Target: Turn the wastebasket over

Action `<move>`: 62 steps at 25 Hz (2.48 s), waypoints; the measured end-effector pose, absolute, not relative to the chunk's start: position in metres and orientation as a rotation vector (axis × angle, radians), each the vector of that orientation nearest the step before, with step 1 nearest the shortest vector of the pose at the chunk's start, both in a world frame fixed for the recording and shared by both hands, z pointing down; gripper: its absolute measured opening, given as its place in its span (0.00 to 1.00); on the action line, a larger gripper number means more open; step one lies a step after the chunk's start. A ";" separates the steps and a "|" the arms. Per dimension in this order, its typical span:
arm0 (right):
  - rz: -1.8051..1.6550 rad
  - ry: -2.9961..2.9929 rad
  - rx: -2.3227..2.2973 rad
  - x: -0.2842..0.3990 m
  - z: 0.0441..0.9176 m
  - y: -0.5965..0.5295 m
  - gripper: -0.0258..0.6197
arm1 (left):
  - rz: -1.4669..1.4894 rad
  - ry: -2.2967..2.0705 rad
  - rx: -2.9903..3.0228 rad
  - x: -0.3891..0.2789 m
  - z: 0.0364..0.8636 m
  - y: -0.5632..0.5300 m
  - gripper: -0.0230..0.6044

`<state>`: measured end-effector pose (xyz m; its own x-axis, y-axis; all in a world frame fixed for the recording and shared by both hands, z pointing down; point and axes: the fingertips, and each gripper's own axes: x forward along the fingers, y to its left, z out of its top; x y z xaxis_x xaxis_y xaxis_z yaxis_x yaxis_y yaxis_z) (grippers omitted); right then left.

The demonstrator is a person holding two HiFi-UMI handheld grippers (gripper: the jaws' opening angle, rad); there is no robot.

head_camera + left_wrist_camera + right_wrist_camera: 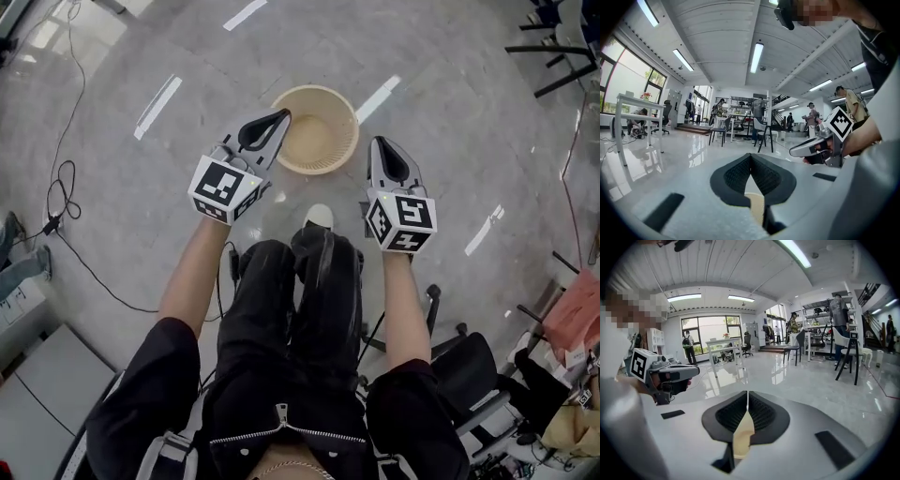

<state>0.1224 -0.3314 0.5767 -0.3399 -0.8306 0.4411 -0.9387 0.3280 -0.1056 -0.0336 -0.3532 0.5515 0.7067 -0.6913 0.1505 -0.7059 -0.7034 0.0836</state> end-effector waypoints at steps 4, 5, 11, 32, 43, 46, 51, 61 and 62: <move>0.430 -2.304 1.583 0.118 0.633 -0.336 0.06 | 0.121 -1.177 2.780 -0.042 0.613 -0.353 0.04; 0.418 -2.306 1.582 0.118 0.647 -0.335 0.06 | 0.114 -1.186 2.778 -0.043 0.627 -0.353 0.04; 0.382 -2.292 1.593 0.127 0.712 -0.331 0.06 | 0.102 -1.187 2.786 -0.041 0.694 -0.346 0.04; 0.919 -2.258 1.574 0.152 0.862 -0.318 0.26 | 0.183 -1.190 2.807 -0.065 0.743 -0.298 0.04; 1.672 -2.331 1.544 0.145 0.894 -0.319 0.26 | 0.245 -1.195 2.803 -0.070 0.759 -0.284 0.04; 1.972 -2.358 1.435 0.137 0.898 -0.317 0.23 | 0.258 -1.194 2.802 -0.070 0.762 -0.282 0.04; 2.000 -2.398 1.476 0.143 0.894 -0.321 0.16 | 0.272 -1.191 2.801 -0.072 0.766 -0.282 0.04; 1.642 -2.455 1.683 0.157 0.848 -0.331 0.14 | 0.272 -1.157 2.812 -0.061 0.772 -0.284 0.04; 1.579 -2.459 1.706 0.159 0.841 -0.332 0.14 | 0.271 -1.152 2.814 -0.059 0.773 -0.284 0.04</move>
<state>0.1589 -0.3321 0.8412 -0.4700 -0.8340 0.2892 -0.6100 0.0700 -0.7893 -0.0595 -0.2840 0.7725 0.7003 -0.6862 0.1966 -0.7019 -0.7121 0.0148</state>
